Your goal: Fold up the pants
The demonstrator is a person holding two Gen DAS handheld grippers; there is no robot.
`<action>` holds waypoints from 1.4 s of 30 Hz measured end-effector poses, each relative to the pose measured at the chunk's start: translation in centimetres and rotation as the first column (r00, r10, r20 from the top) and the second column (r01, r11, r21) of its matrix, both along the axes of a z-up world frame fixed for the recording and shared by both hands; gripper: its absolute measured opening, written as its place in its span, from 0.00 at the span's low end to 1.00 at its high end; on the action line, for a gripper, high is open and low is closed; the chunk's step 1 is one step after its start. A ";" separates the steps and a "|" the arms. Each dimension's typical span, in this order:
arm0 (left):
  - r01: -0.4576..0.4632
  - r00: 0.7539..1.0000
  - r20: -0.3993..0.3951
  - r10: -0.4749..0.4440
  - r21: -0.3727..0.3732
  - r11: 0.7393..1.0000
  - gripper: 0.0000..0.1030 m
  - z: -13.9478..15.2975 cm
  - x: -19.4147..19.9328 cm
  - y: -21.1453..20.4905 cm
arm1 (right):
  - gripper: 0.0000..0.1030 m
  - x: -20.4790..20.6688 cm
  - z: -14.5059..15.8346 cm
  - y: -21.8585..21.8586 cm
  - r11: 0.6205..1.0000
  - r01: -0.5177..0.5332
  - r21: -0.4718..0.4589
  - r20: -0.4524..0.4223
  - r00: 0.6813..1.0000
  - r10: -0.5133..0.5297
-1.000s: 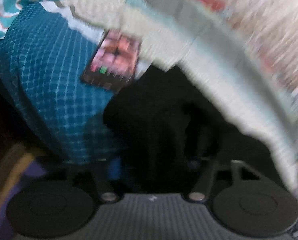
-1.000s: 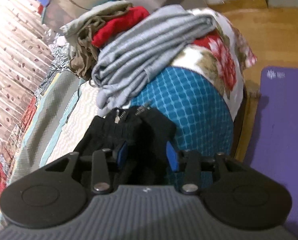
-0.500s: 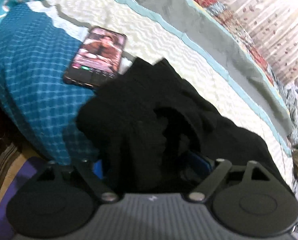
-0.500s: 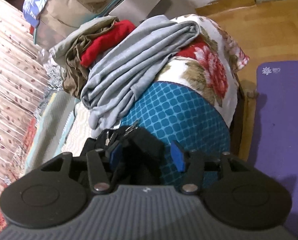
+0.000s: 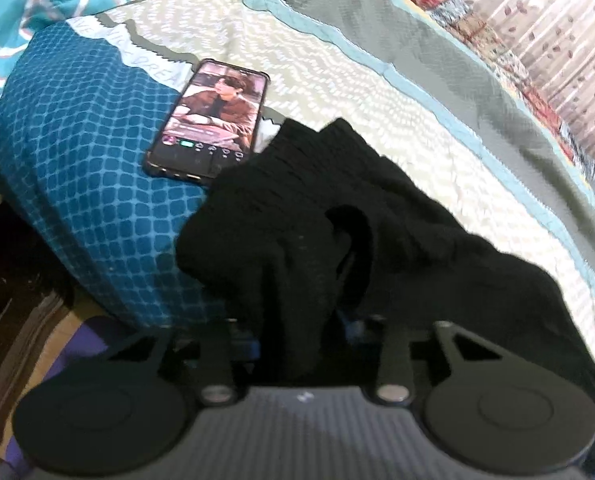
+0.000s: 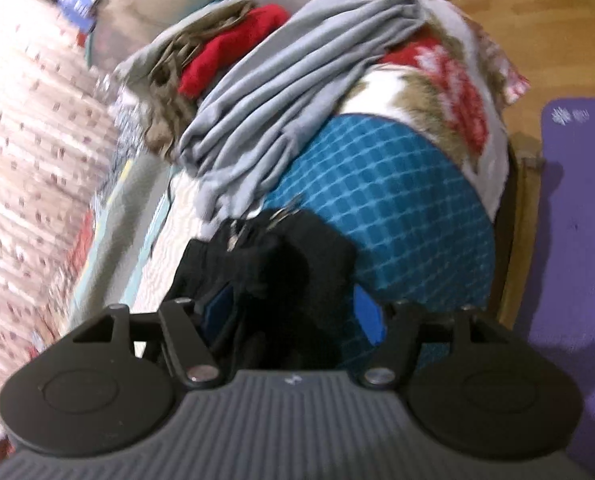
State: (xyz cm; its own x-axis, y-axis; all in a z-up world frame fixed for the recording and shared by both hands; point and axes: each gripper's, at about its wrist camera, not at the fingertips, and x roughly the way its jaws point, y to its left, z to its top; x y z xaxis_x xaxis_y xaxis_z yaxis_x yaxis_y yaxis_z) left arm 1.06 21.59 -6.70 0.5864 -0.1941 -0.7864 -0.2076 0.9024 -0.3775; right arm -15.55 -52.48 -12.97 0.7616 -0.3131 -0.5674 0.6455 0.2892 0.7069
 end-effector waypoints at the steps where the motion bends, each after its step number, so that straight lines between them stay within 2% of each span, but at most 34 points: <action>1: 0.004 1.000 0.006 -0.003 -0.037 0.999 0.15 0.1 0.0 0.3 | 0.66 0.5 0.0 0.1 1.000 -0.012 -0.007 -0.021 1.000 0.012; 2: -0.003 1.000 0.011 0.003 -0.072 0.997 0.15 0.4 0.0 0.5 | 0.66 0.8 0.0 0.2 1.000 -0.019 -0.011 -0.035 0.999 0.019; 5: -0.005 0.999 0.044 0.009 -0.080 0.997 0.14 1.6 -0.1 0.2 | 0.35 1.3 0.4 0.7 0.999 -0.016 -0.041 -0.100 0.995 0.011; 6: -0.001 0.998 0.057 0.006 -0.083 0.997 0.13 2.2 0.0 0.0 | 0.19 1.3 0.8 0.9 0.998 -0.023 -0.060 -0.114 0.993 0.017; 7: 0.003 0.998 0.070 0.003 -0.088 0.996 0.13 2.7 0.1 -0.1 | 0.14 1.4 1.2 1.3 0.997 -0.035 -0.074 -0.106 0.994 0.028; 11: 0.004 0.994 0.108 0.012 -0.141 0.990 0.12 4.7 1.1 0.1 | 0.11 2.1 4.7 2.9 0.975 -0.081 -0.206 -0.109 0.992 0.059; 15: 0.014 0.989 0.149 0.014 -0.185 0.983 0.11 7.1 3.8 0.8 | 0.10 3.6 8.2 1.7 0.982 -0.074 -0.173 0.017 0.997 0.078; 20: 0.042 0.972 0.234 -0.003 -0.161 0.986 0.10 11.8 9.5 0.2 | 0.10 9.9 13.6 -0.5 0.981 -0.101 -0.166 0.126 0.984 0.122; 24: 0.057 0.943 0.332 0.010 -0.191 0.980 0.10 16.1 12.8 -0.3 | 0.10 14.3 17.9 -1.3 0.973 -0.088 -0.211 0.193 0.973 0.130; 27: 0.066 0.923 0.383 0.011 -0.189 0.980 0.10 17.3 12.8 -0.7 | 0.10 14.8 19.3 -1.5 0.970 -0.069 -0.233 0.245 0.961 0.127; 29: 0.059 0.933 0.359 0.010 -0.179 0.982 0.10 16.1 12.9 -0.7 | 0.10 14.0 18.5 -1.9 0.971 -0.059 -0.232 0.249 0.961 0.118; 32: 0.014 0.971 0.237 0.033 -0.194 0.981 0.10 11.6 13.3 -0.1 | 0.10 12.6 15.0 -2.4 0.981 -0.058 -0.186 0.201 0.975 0.096; 35: -0.042 0.995 0.087 0.058 -0.181 0.983 0.10 5.9 13.5 0.1 | 0.10 10.8 9.5 -2.6 0.994 -0.051 -0.096 0.099 0.993 0.061; 37: -0.066 0.998 0.005 0.067 -0.146 0.987 0.10 2.4 13.5 0.1 | 0.10 9.6 5.3 -2.9 0.999 -0.028 -0.024 0.026 0.999 0.029; 39: -0.065 0.998 -0.004 0.066 -0.122 0.990 0.10 0.5 13.2 0.2 | 0.10 8.5 1.9 -2.9 1.000 0.007 0.026 -0.043 0.999 -0.006; 42: -0.045 0.999 0.026 0.047 -0.054 0.997 0.10 0.7 12.9 -0.8 | 0.10 7.1 0.2 -2.8 0.999 0.010 0.035 -0.012 1.000 -0.010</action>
State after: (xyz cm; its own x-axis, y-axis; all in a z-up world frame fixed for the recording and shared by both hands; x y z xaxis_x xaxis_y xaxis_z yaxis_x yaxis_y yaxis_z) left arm 13.99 20.79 -5.99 0.6166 -0.2080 -0.7593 -0.2375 0.8704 -0.4313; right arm -8.42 -55.27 -12.73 0.7518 -0.3003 -0.5871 0.6565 0.2575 0.7090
